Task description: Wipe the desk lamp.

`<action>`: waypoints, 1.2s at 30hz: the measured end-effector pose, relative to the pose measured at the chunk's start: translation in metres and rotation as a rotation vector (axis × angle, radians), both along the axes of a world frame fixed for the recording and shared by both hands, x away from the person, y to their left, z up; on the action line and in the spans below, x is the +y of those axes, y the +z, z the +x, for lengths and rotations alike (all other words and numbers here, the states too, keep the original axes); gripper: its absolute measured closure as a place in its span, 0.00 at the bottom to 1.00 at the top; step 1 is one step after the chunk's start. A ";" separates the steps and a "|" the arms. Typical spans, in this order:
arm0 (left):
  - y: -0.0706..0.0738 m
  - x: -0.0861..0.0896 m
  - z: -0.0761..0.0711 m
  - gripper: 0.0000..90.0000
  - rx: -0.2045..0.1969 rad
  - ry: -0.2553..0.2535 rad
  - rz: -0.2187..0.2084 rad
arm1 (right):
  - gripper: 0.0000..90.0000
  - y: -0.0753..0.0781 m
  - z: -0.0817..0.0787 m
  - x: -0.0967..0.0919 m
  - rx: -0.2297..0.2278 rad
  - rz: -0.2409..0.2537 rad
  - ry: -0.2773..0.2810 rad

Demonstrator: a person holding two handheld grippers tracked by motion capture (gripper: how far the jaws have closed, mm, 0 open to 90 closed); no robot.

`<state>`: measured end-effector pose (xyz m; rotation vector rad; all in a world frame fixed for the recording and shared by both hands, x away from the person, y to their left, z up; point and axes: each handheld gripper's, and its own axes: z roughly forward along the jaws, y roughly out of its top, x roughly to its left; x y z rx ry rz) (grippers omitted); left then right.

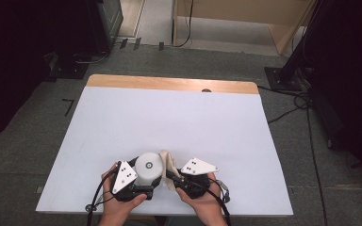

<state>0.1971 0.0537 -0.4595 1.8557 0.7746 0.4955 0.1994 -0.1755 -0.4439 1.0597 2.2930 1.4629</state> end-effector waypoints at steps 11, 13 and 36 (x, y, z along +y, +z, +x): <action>0.000 0.003 0.003 0.09 -0.001 -0.025 -0.009 | 0.89 -0.019 0.005 0.002 0.058 -0.030 -0.004; 0.000 0.002 0.003 0.09 -0.003 -0.027 -0.008 | 0.90 -0.024 0.007 0.003 0.083 -0.034 -0.003; 0.000 0.005 0.010 0.09 -0.030 -0.105 -0.007 | 0.90 -0.023 0.006 0.002 0.080 -0.020 -0.025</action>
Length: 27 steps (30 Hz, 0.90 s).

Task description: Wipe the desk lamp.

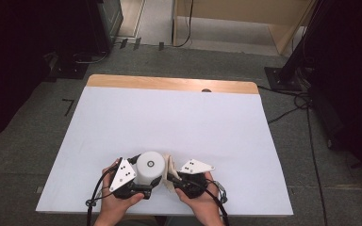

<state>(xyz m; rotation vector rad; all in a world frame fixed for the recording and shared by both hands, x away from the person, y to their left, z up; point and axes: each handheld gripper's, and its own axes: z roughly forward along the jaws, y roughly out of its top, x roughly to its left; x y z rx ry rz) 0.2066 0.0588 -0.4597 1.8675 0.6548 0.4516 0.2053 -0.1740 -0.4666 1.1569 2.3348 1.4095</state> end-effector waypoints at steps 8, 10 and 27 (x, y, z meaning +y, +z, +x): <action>-0.002 0.006 0.003 0.09 0.017 -0.043 -0.011 | 0.89 0.027 -0.010 -0.004 -0.081 0.050 0.006; -0.003 0.008 0.004 0.09 0.020 -0.052 -0.016 | 0.89 0.028 -0.010 -0.003 -0.090 0.045 0.012; 0.002 0.003 -0.005 0.01 0.085 0.073 -0.027 | 0.88 -0.024 0.006 0.003 0.082 -0.027 0.006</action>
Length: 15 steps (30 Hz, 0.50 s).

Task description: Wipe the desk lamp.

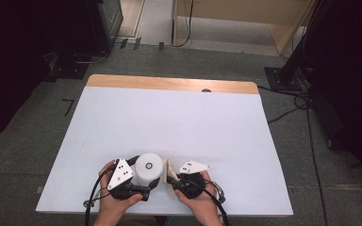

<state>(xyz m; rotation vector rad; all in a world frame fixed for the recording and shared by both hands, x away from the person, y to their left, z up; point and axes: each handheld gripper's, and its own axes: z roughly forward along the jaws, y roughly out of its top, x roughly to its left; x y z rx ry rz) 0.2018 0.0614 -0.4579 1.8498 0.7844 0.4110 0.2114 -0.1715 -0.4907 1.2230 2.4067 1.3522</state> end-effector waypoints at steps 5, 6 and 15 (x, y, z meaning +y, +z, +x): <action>0.002 -0.014 -0.010 0.00 -0.007 0.078 0.025 | 0.88 -0.002 0.000 0.001 0.009 -0.006 -0.005; 0.003 -0.015 -0.010 0.00 0.000 0.093 0.017 | 0.88 -0.002 0.000 0.001 0.006 -0.007 -0.006; 0.005 -0.012 -0.008 0.08 -0.014 0.084 0.048 | 0.89 -0.001 -0.003 0.004 0.001 -0.010 -0.009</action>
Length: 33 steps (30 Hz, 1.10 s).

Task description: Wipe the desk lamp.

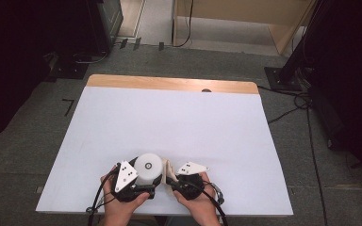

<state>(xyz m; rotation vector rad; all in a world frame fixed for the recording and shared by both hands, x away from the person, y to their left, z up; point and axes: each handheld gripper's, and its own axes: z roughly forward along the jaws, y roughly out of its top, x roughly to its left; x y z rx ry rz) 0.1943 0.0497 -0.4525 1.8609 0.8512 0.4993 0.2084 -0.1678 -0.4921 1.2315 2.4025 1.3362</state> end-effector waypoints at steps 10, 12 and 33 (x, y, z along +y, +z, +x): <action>0.000 0.010 0.007 0.09 -0.029 -0.152 0.007 | 0.89 0.038 -0.010 -0.003 -0.114 0.039 0.004; 0.001 0.013 0.009 0.09 -0.033 -0.194 -0.011 | 0.89 0.048 -0.012 -0.006 -0.140 0.061 0.003; -0.003 0.019 0.014 0.09 -0.033 -0.235 -0.014 | 0.87 0.006 0.000 -0.001 0.031 -0.001 0.016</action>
